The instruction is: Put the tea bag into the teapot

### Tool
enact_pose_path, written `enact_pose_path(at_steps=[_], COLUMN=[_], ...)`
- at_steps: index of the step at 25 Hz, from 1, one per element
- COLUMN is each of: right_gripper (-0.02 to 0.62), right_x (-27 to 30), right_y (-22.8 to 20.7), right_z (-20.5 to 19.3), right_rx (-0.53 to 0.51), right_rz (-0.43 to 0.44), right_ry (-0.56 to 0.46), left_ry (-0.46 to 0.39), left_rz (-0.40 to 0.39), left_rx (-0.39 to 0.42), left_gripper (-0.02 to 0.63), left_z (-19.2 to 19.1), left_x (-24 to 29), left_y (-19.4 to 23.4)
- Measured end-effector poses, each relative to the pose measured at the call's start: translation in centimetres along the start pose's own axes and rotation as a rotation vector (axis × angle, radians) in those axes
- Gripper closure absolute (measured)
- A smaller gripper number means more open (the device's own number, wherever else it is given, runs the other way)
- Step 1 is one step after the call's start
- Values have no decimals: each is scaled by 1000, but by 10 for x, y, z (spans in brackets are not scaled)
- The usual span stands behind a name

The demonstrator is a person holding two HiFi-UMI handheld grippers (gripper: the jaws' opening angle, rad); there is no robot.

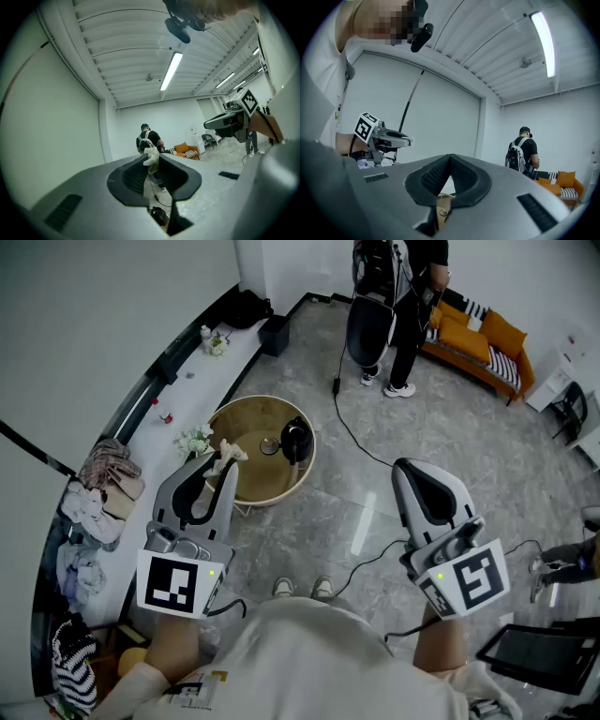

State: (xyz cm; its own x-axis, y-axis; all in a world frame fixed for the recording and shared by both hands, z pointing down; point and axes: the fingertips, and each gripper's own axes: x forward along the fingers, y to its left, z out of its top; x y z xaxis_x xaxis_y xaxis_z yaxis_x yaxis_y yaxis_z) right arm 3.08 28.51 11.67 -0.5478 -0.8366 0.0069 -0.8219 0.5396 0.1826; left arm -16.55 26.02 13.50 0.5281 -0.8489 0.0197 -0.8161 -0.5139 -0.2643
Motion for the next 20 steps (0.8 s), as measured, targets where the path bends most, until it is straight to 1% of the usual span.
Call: enact_pose_path(at_steps=[3, 7, 11, 17, 20], right_gripper=[589, 589, 589, 589, 589], right_x=[-4, -10, -15, -14, -13], right_y=[0, -6, -12, -8, -5], right_z=[-2, -2, -4, -8, -13], right_rx=[12, 29, 37, 48, 63], right_rz=[16, 2, -1, 23, 35], right_ry=[1, -8, -9, 0, 4], left_ry=[-6, 0, 7, 2, 21], left_rz=[2, -1, -1, 2, 1], left_rx=[-12, -28, -22, -26, -23], left_gripper=[536, 537, 537, 537, 537], left_z=[2, 1, -1, -4, -9], left_x=[2, 3, 4, 8, 11], left_y=[-7, -14, -22, -37, -49])
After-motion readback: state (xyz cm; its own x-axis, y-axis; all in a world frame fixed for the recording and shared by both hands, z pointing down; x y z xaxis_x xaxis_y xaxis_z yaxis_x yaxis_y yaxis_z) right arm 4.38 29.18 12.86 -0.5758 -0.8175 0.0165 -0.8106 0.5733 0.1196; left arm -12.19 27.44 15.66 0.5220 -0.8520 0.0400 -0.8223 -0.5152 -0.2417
